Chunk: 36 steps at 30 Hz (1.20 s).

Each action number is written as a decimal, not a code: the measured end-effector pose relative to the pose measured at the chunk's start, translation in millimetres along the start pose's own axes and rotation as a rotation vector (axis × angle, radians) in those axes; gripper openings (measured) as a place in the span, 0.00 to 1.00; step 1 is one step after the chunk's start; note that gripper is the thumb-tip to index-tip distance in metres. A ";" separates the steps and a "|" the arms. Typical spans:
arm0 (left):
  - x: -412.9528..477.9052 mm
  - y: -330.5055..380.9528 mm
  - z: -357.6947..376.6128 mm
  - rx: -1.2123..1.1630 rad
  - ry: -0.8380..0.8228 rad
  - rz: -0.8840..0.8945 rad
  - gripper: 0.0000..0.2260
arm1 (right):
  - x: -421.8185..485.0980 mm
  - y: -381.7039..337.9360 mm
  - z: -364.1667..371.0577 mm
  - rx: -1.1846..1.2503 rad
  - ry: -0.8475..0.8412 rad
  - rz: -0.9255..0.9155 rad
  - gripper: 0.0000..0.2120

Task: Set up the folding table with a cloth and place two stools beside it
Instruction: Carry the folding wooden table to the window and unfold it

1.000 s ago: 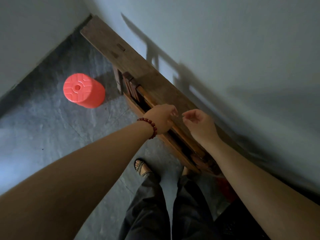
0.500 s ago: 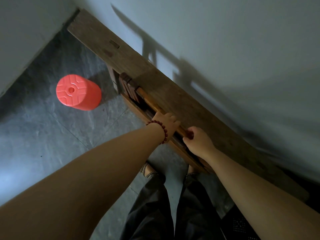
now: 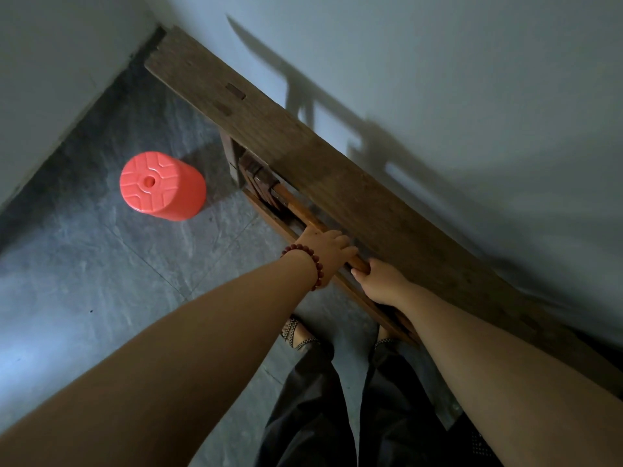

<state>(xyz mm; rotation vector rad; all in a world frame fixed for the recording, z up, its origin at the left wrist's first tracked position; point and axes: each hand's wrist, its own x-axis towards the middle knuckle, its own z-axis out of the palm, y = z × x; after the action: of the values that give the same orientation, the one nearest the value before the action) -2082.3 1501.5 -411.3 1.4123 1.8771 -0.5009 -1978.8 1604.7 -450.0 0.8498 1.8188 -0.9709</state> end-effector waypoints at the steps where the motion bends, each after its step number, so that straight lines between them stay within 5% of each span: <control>1: -2.3 0.1 0.6 -0.001 0.000 0.001 0.32 | -1.0 1.0 4.5 0.041 -0.004 0.003 0.21; 13: -47.4 -26.1 8.4 0.031 0.013 -0.031 0.27 | -23.0 -24.6 30.7 -0.041 -0.050 -0.122 0.24; 20: -96.2 -22.2 -34.9 0.043 -0.387 -0.083 0.20 | -49.1 -37.1 33.2 -0.097 -0.048 -0.149 0.24; 25: -108.0 -31.2 -22.3 -0.232 -0.215 -0.067 0.21 | -69.3 -43.8 32.6 -0.147 -0.056 -0.181 0.22; 36: -180.8 -72.2 14.4 -0.443 -0.092 -0.188 0.12 | -126.4 -124.7 31.3 -0.452 -0.100 -0.386 0.22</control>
<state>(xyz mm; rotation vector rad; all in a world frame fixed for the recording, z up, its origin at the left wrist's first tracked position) -2120.8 1349.2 -295.2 0.9146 1.9079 -0.2135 -2024.7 1500.2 -310.4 0.1728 2.0436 -0.7656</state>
